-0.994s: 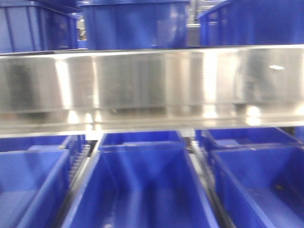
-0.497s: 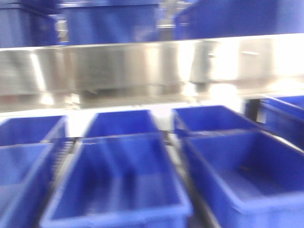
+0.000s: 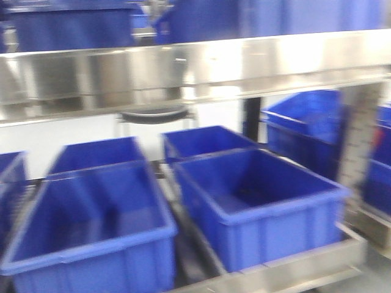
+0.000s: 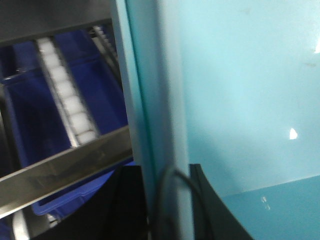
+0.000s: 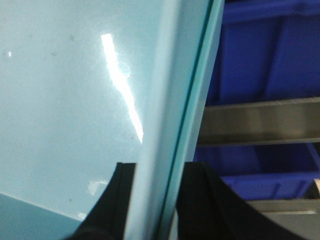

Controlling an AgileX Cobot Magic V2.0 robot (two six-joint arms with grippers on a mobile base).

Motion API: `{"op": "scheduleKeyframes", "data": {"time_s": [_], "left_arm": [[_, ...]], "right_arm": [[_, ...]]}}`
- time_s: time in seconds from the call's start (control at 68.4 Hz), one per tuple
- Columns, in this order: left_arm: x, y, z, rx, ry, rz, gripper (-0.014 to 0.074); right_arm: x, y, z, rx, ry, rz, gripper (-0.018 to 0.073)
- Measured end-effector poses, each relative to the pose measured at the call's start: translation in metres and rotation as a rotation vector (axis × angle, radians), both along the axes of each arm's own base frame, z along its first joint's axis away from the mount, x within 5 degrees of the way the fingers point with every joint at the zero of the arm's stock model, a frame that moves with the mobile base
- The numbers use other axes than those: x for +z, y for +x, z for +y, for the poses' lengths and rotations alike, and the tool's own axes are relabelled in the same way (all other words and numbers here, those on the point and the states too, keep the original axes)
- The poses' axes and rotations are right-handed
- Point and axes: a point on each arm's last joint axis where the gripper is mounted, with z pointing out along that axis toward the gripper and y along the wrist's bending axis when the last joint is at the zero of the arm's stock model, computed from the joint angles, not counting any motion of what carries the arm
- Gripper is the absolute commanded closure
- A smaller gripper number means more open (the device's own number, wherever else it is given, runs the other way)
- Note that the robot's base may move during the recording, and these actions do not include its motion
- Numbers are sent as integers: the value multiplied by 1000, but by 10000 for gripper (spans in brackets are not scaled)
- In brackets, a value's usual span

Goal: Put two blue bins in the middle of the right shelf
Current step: 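Back away and drive off carrying the bins in both grippers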

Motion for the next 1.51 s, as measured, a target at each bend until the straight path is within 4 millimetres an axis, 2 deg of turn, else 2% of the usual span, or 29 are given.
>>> {"op": "scheduleKeyframes", "data": {"time_s": [1.506], "left_arm": [[0,0,0,0,0,0,707]], "right_arm": [[1,0,0,0,0,-2,711]]}}
